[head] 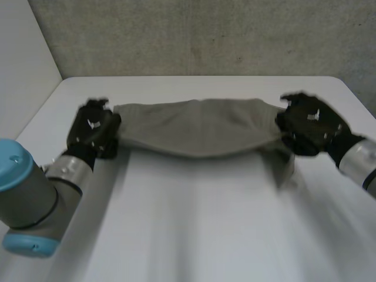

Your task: Fold the towel.

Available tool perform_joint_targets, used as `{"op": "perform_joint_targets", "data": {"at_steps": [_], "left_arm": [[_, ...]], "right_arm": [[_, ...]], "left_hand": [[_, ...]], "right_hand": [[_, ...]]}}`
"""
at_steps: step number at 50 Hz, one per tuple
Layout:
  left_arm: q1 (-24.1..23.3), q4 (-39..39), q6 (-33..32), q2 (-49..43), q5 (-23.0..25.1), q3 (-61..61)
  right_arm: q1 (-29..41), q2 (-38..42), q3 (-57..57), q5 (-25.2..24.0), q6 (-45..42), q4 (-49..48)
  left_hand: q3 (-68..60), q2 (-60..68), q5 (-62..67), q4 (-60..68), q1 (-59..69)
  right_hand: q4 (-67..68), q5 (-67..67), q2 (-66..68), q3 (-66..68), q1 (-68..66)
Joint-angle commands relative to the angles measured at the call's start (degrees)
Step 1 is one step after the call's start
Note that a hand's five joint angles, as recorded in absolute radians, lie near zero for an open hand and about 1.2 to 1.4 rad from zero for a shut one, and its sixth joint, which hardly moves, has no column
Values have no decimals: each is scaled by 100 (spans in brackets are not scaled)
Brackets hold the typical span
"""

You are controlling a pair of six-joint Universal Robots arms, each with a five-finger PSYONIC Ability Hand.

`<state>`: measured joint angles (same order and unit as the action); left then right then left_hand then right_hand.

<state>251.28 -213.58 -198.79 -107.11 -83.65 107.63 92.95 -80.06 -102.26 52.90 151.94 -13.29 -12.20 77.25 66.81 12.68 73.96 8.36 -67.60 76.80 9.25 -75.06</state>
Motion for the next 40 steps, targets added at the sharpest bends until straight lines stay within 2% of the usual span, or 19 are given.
{"op": "perform_joint_targets", "data": {"at_steps": [1,6,22,24,25,26,27,40], "left_arm": [[-114,448,-730,-267,-2,373],[-141,527,-766,-214,-19,408],[-167,554,-758,-21,-98,408],[-141,554,-740,-82,-98,391],[-141,554,-740,-82,-98,391],[-158,537,-766,-143,-116,382],[-150,519,-775,-265,-116,364],[9,519,-784,-802,-116,188]], "right_arm": [[-374,377,-531,-25,-894,319],[-436,333,-365,-78,-974,819],[-410,122,-294,-34,-929,881],[-401,122,-303,-16,-929,881],[-401,122,-312,-25,-912,881],[-418,122,-312,-34,-868,872],[-418,122,-312,-34,-868,872],[-533,122,-206,-43,-147,872]], "left_hand": [[220,275,319,-268,604],[220,275,319,-268,604],[220,275,319,-268,604],[220,-4476,-4431,-268,-4147],[220,-4500,-4456,-268,-4171],[220,-5899,-5855,-268,-5570],[220,-6646,-6601,-268,-6317],[220,-6754,-6681,-268,-6425]], "right_hand": [[164,-240,320,75,-494],[164,-240,320,75,-494],[164,-240,320,75,-494],[164,-240,320,75,-494],[164,-240,320,75,-494],[164,-240,320,75,-494],[164,-240,320,75,-494],[164,-240,320,75,-494]]}}
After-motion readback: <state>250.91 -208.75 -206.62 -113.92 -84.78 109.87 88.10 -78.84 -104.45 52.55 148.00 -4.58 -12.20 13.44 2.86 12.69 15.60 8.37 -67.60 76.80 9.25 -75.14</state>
